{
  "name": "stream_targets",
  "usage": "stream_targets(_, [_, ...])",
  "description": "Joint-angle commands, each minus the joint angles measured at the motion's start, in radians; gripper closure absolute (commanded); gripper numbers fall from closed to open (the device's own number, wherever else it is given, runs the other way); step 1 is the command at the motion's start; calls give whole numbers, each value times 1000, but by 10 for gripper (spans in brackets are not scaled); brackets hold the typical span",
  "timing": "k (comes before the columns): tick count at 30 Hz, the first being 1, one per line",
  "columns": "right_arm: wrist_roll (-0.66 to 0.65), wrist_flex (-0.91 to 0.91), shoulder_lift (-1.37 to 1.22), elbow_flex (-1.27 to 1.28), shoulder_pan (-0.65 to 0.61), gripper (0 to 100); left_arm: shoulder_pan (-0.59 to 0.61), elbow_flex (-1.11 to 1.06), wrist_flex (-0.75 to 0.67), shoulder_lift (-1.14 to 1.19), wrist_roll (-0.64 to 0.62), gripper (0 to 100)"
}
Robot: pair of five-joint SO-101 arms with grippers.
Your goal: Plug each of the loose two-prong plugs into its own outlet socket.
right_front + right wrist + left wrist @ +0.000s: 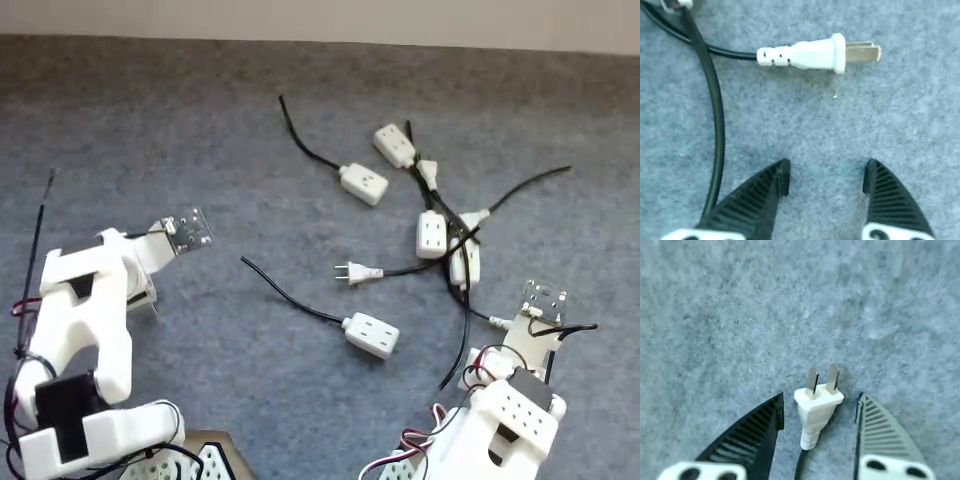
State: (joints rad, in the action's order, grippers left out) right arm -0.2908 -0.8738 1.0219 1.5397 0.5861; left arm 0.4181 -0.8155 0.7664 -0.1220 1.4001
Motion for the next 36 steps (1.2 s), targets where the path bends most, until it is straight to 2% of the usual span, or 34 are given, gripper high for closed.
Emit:
stream_targets(1, [2,33,1,10,-16,761,24,61,2,93,215,779])
stream_targets(9, [2,33,1,10,-16,761,-33,54,6,136,215,780])
stream_targets(12, [2,33,1,10,-16,761,-51,59,52,136,215,780])
stream_targets(19, [2,33,1,10,-16,761,-53,56,81,136,218,784])
stream_targets(26, [2,33,1,10,-16,761,-54,64,123,136,219,979])
stream_targets(36, [2,33,1,10,-16,761,-50,94,124,120,213,976])
